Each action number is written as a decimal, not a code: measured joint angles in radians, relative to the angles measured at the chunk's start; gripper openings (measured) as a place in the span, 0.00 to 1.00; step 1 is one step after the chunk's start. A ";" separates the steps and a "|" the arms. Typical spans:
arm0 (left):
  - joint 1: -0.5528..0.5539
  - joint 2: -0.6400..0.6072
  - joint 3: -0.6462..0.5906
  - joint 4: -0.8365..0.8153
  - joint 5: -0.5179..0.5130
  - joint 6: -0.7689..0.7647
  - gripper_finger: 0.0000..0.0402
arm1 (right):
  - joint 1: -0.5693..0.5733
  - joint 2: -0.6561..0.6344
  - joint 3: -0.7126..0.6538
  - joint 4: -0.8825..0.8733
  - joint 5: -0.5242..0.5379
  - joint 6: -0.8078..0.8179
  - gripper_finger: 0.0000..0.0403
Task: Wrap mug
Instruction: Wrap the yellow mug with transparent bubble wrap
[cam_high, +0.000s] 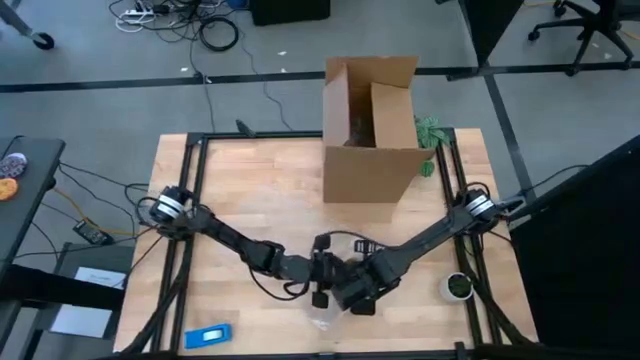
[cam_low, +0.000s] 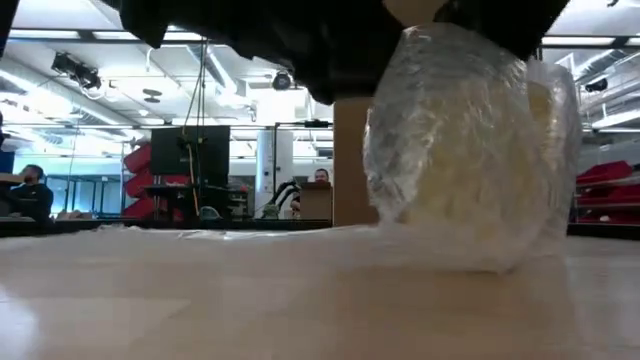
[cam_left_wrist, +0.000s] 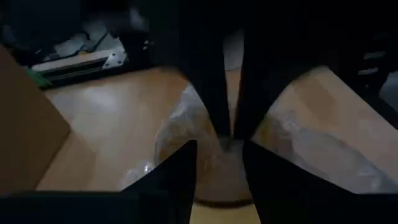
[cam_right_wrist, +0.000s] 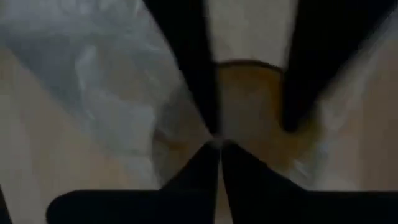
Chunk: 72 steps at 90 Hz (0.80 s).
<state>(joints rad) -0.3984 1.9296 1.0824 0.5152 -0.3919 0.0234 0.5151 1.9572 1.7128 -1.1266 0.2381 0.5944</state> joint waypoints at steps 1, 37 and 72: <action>0.000 0.003 0.000 0.001 0.000 -0.002 0.29 | 0.001 -0.006 0.000 0.000 0.000 0.001 0.00; 0.000 0.014 0.000 0.024 -0.008 -0.004 0.29 | 0.030 -0.104 -0.010 -0.096 0.082 0.105 0.00; -0.001 0.013 0.000 0.024 -0.011 -0.027 0.29 | -0.011 -0.001 -0.241 0.218 -0.058 0.010 0.00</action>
<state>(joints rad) -0.3996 1.9424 1.0828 0.5392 -0.4025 -0.0031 0.5044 1.9561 1.4716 -0.9086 0.1800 0.6042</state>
